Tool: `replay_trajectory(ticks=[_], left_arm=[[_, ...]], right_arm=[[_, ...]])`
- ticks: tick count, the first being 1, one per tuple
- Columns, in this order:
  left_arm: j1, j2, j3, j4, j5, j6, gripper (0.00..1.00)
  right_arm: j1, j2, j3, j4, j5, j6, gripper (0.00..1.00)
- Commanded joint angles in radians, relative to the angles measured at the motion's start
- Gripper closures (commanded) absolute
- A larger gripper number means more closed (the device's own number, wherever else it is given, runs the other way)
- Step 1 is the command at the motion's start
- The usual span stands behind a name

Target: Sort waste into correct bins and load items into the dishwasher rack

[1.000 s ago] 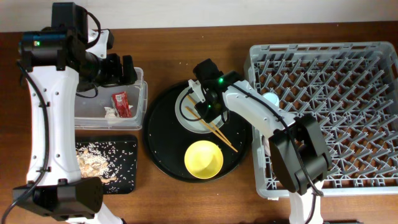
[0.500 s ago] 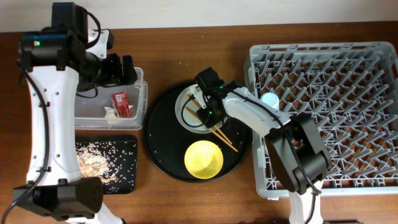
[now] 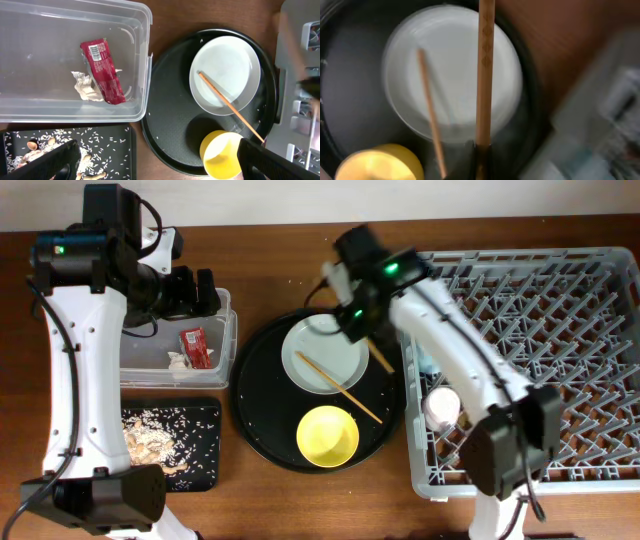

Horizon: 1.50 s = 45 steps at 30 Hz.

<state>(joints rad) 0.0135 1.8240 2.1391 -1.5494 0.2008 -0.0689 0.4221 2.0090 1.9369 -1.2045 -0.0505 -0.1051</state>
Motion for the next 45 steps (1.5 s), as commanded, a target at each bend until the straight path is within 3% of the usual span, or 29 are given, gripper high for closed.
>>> replay_trajectory(ticks=[1, 7, 10, 21, 22, 23, 24, 29, 30, 31, 33, 35, 39, 42, 45], left_arm=[[0.003, 0.001, 0.003, -0.001, -0.008, 0.005, 0.01], [0.003, 0.001, 0.003, -0.001, -0.008, 0.005, 0.01], [0.003, 0.001, 0.003, -0.001, -0.008, 0.005, 0.01], [0.003, 0.001, 0.003, -0.001, -0.008, 0.005, 0.01], [0.003, 0.001, 0.003, 0.000, -0.008, 0.005, 0.01], [0.003, 0.001, 0.003, -0.001, -0.008, 0.005, 0.01], [0.003, 0.001, 0.003, 0.000, -0.008, 0.005, 0.01], [0.003, 0.001, 0.003, -0.001, -0.008, 0.005, 0.01], [0.003, 0.001, 0.003, -0.001, -0.008, 0.005, 0.01], [0.003, 0.001, 0.003, -0.001, -0.008, 0.005, 0.01], [0.003, 0.001, 0.003, -0.001, -0.008, 0.005, 0.01], [0.003, 0.001, 0.003, -0.001, -0.008, 0.005, 0.00], [0.003, 0.001, 0.003, -0.001, -0.008, 0.005, 0.01], [0.003, 0.001, 0.003, 0.000, -0.008, 0.005, 0.01], [0.003, 0.001, 0.003, -0.001, -0.008, 0.005, 0.01]], right_arm=[[-0.154, -0.023, 0.043, -0.074, 0.105, -0.032, 0.96], [-0.455, -0.020, 0.036, -0.089, 0.136, -0.041, 0.96], [-0.517, -0.018, 0.036, -0.079, 0.073, -0.053, 0.96], [-0.526, -0.005, -0.061, -0.026, 0.057, -0.063, 0.96], [-0.526, -0.005, -0.067, -0.021, 0.057, -0.063, 0.92], [-0.526, -0.005, -0.067, -0.020, 0.057, -0.062, 0.75], [-0.526, -0.005, -0.067, -0.020, 0.054, -0.062, 0.67], [-0.526, -0.005, -0.067, -0.023, 0.024, -0.058, 0.50], [-0.526, -0.005, -0.067, -0.030, -0.017, -0.059, 0.33], [-0.526, -0.005, -0.067, -0.036, -0.193, -0.059, 0.02], [-0.526, -0.005, -0.067, -0.054, -0.351, -0.059, 0.02], [-0.525, -0.005, -0.067, -0.073, -0.436, -0.059, 0.24], [-0.441, -0.005, -0.067, -0.102, -0.487, -0.063, 0.52], [-0.322, -0.005, -0.068, -0.101, -0.411, -0.063, 0.63], [-0.168, -0.005, -0.090, -0.092, -0.287, -0.063, 0.62]])
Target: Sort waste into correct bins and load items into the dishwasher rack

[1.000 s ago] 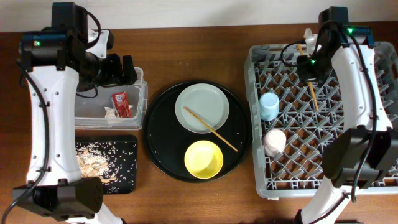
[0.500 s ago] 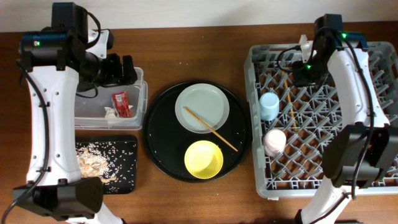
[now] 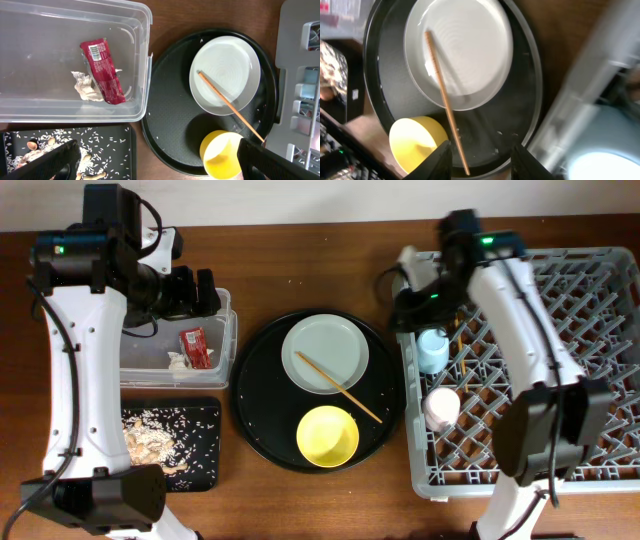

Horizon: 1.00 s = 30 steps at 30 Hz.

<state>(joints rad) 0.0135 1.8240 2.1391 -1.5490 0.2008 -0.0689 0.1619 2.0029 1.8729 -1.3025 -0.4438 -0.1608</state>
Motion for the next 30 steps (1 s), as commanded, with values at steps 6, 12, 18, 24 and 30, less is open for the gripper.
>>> replay_trajectory(ticks=[6, 12, 18, 24, 30], left_arm=[[0.003, 0.001, 0.003, -0.001, -0.008, 0.005, 0.01], [0.003, 0.001, 0.003, -0.001, -0.008, 0.005, 0.01], [0.003, 0.001, 0.003, -0.001, -0.008, 0.005, 0.01], [0.003, 0.001, 0.003, -0.001, -0.008, 0.005, 0.01], [0.003, 0.001, 0.003, -0.001, -0.008, 0.005, 0.01]], right_arm=[[0.310, 0.002, -0.153, 0.131, 0.258, -0.007, 0.62], [0.395, 0.002, -0.422, 0.505, 0.274, -0.007, 0.62], [0.395, 0.002, -0.505, 0.631, 0.276, -0.007, 0.62], [0.395, 0.002, -0.505, 0.630, 0.276, -0.007, 0.80], [0.395, 0.002, -0.504, 0.626, 0.274, -0.007, 0.93]])
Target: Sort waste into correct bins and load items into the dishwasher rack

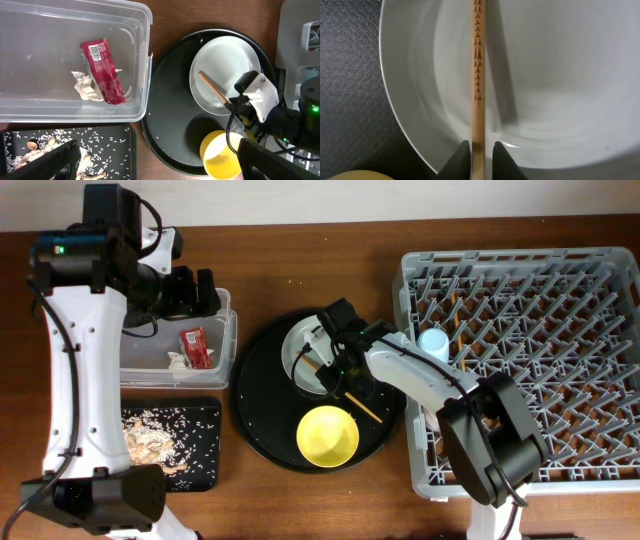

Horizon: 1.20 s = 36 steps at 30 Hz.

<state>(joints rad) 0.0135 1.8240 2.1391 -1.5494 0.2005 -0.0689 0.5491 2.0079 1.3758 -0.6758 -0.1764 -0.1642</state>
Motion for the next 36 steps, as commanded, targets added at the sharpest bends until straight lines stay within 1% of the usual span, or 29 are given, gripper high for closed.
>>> replay_trajectory(ticks=[1, 7, 9, 10, 12, 14, 17, 18, 19, 21, 24, 27, 31, 34, 36], left_arm=[[0.003, 0.001, 0.003, -0.001, -0.007, 0.005, 0.01], [0.003, 0.001, 0.003, -0.001, -0.007, 0.005, 0.01], [0.003, 0.001, 0.003, -0.001, -0.007, 0.005, 0.00], [0.003, 0.001, 0.003, -0.001, -0.007, 0.005, 0.01], [0.003, 0.001, 0.003, -0.001, -0.007, 0.005, 0.01], [0.003, 0.001, 0.003, -0.001, -0.007, 0.005, 0.01], [0.003, 0.001, 0.003, -0.001, -0.007, 0.005, 0.01], [0.003, 0.001, 0.003, -0.001, -0.007, 0.005, 0.01], [0.003, 0.001, 0.003, -0.001, -0.007, 0.005, 0.01], [0.003, 0.001, 0.003, -0.001, -0.007, 0.005, 0.01], [0.003, 0.001, 0.003, -0.001, -0.007, 0.005, 0.01], [0.003, 0.001, 0.003, -0.001, -0.007, 0.005, 0.01], [0.003, 0.001, 0.003, -0.001, -0.007, 0.005, 0.01], [0.003, 0.001, 0.003, 0.000, -0.007, 0.005, 0.01], [0.003, 0.001, 0.003, -0.001, -0.007, 0.005, 0.01]], right_arm=[[0.008, -0.004, -0.007, 0.000, 0.004, -0.003, 0.95], [0.008, -0.007, 0.013, -0.019, -0.015, -0.003, 0.96], [0.007, -0.013, 0.065, -0.064, -0.052, -0.003, 0.96], [0.005, -0.014, 0.131, -0.124, -0.048, -0.003, 0.96], [-0.001, -0.014, 0.206, -0.189, -0.047, -0.004, 0.96], [-0.020, -0.014, 0.279, -0.253, -0.014, -0.004, 0.96], [-0.069, -0.014, 0.364, -0.359, 0.124, -0.004, 0.96], [-0.101, -0.014, 0.382, -0.393, 0.172, -0.006, 0.96], [-0.145, -0.014, 0.394, -0.427, 0.190, -0.053, 0.96], [-0.220, -0.014, 0.394, -0.449, 0.189, -0.091, 0.96], [-0.318, -0.014, 0.398, -0.448, 0.171, -0.090, 0.96], [-0.407, -0.015, 0.404, -0.446, 0.113, -0.090, 0.96], [-0.503, -0.015, 0.404, -0.434, 0.105, -0.093, 0.96], [-0.584, -0.015, 0.404, -0.425, 0.034, -0.093, 0.96], [-0.624, -0.015, 0.404, -0.420, 0.026, -0.094, 0.96]])
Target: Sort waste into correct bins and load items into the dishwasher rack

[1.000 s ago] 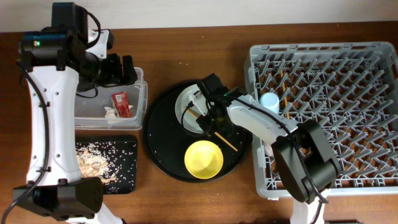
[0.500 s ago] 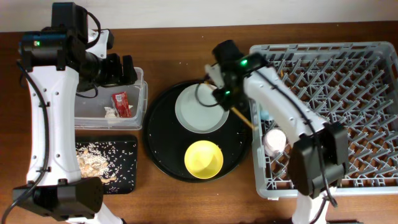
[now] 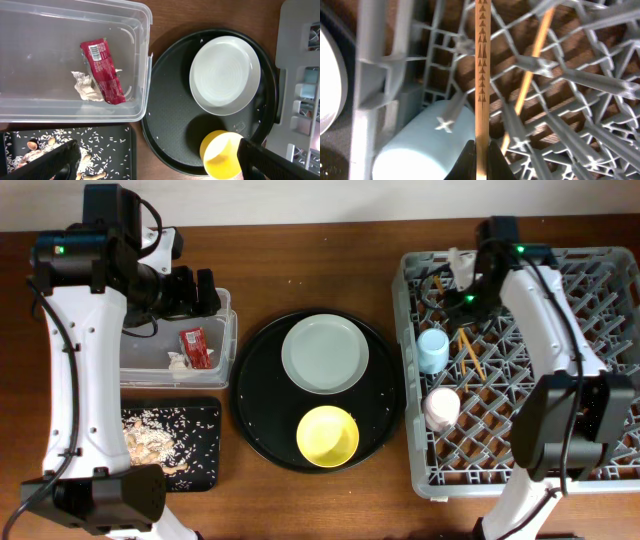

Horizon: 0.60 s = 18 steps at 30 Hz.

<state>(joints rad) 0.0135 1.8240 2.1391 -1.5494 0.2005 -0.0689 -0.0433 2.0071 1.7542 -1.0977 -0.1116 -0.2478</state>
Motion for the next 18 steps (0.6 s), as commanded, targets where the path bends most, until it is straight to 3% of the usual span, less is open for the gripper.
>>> replay_trajectory(ticks=[1, 16, 17, 18], left_arm=[[0.003, 0.001, 0.003, -0.001, -0.007, 0.005, 0.01], [0.003, 0.001, 0.003, -0.001, -0.007, 0.005, 0.01], [0.003, 0.001, 0.003, -0.001, -0.007, 0.005, 0.01], [0.003, 0.001, 0.003, -0.001, -0.007, 0.005, 0.01]], right_arm=[[-0.047, -0.014, 0.025, 0.002, -0.039, -0.010, 0.96], [-0.076, -0.003, 0.023, 0.016, 0.018, 0.002, 0.96], [-0.076, -0.003, 0.023, 0.015, 0.018, 0.002, 0.95], [-0.076, -0.003, 0.023, 0.014, 0.018, 0.002, 0.83]])
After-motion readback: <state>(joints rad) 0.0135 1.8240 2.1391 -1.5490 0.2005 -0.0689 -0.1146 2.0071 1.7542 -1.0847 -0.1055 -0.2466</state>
